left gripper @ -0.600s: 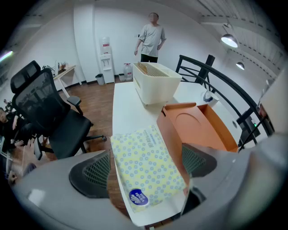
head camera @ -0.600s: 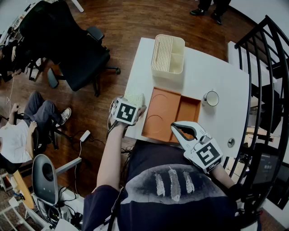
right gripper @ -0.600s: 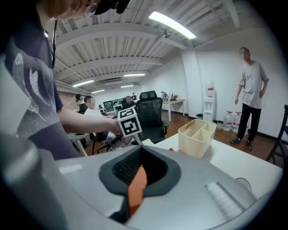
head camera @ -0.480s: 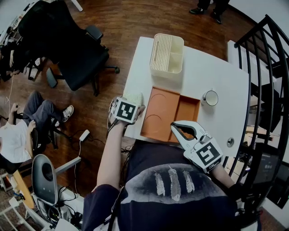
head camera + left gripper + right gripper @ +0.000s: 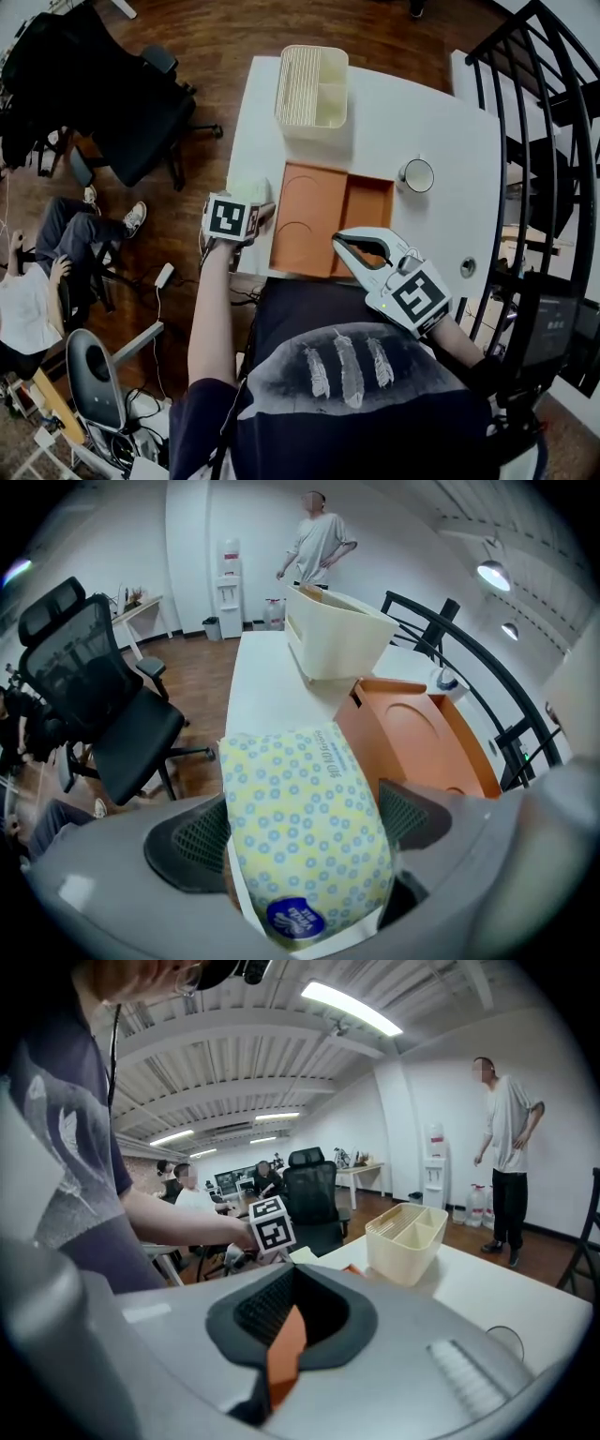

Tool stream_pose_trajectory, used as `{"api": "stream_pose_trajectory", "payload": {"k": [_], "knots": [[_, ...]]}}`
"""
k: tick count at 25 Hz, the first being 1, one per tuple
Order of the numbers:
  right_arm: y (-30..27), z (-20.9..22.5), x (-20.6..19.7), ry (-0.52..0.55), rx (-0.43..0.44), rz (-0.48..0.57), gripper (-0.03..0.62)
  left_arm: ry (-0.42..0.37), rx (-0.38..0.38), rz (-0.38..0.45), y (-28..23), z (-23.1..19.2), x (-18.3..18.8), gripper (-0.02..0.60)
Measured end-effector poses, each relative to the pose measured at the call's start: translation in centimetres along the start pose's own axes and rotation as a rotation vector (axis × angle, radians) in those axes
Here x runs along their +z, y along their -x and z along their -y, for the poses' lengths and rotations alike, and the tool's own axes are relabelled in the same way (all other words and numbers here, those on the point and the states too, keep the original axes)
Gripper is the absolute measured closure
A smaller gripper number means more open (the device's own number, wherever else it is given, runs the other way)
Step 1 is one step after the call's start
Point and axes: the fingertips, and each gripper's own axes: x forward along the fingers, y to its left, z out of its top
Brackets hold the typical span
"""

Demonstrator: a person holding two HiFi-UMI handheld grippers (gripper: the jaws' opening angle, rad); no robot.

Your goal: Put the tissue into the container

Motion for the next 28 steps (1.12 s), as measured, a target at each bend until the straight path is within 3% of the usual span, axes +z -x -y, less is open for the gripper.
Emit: {"api": "stream_pose_trajectory", "payload": {"k": [11, 13, 16, 18, 21, 24, 28], "knots": [[0.3, -0.2, -1.0, -0.037, -0.03, -0.02, 0.591, 0.065, -0.044, 0.027, 1.4, -0.6, -1.0, 0.146], [0.3, 0.1, -0.9, -0.042, -0.043, -0.019, 0.591, 0.118, -0.055, 0.081, 2.8, -1.2, -0.9, 0.146], [0.9, 0.5, -0.9, -0.049, -0.063, -0.01, 0.591, 0.19, -0.071, 0.227, 7.3, -1.2, 0.4, 0.146], [1.7, 1.0, -1.1, -0.06, -0.088, -0.005, 0.591, 0.188, -0.131, 0.338, 10.9, 1.5, 2.5, 0.146], [3.6, 2.0, -1.8, -0.084, -0.141, 0.007, 0.591, 0.15, -0.337, 0.413, 12.6, 9.2, 5.6, 0.144], [6.0, 3.2, -2.3, -0.093, -0.199, 0.017, 0.591, 0.119, -0.514, 0.355, 10.6, 16.6, 6.5, 0.146], [9.5, 4.6, -2.9, -0.104, -0.263, 0.024, 0.591, 0.09, -0.572, 0.27, 6.9, 23.5, 7.1, 0.144]]}}
